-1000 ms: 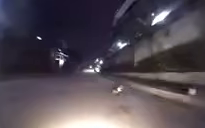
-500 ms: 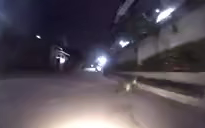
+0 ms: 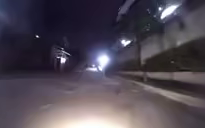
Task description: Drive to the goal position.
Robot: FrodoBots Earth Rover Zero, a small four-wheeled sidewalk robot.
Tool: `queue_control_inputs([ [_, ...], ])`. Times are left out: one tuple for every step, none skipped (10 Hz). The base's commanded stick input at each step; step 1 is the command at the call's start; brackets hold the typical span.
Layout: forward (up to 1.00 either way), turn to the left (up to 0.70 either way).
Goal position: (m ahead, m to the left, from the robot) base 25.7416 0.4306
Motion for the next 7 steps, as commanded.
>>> queue_control_inputs([
  [0.70,-0.35],
  [0.70,-0.35],
  [0.70,-0.35],
  [0.70,-0.35],
  [0.70,-0.35],
  [0.70,-0.35],
  [0.70,0.00],
])
